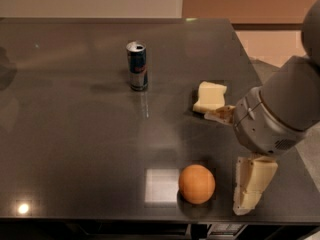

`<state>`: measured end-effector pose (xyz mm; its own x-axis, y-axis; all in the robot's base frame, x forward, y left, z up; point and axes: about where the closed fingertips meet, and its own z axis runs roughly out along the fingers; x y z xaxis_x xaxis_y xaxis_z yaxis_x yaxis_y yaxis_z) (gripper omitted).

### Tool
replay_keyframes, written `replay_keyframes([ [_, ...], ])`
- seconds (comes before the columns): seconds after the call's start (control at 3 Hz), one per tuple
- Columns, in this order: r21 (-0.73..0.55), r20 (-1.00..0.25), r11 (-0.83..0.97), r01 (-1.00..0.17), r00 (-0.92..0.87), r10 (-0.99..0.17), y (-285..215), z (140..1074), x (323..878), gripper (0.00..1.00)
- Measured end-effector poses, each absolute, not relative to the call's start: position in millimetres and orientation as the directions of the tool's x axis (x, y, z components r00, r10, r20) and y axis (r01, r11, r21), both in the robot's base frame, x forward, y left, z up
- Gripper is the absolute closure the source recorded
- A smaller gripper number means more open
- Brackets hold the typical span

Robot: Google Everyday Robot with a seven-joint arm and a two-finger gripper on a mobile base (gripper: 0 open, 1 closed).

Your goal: Move orange near sponge

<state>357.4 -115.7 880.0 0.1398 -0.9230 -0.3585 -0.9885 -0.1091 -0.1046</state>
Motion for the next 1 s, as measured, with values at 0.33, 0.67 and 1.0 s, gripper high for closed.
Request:
replay_keyframes([
  [0.33, -0.090, -0.370, -0.160, -0.983, 0.182, -0.911, -104.3, 865.1, 345.3, 0.00],
  [0.67, -0.082, -0.388, -0.203, -0.976, 0.219, -0.895, -93.5, 855.5, 332.7, 0.00],
  [1.0, -0.079, -0.403, -0.232, -0.970, 0.243, -0.882, -85.2, 849.5, 325.0, 0.00],
])
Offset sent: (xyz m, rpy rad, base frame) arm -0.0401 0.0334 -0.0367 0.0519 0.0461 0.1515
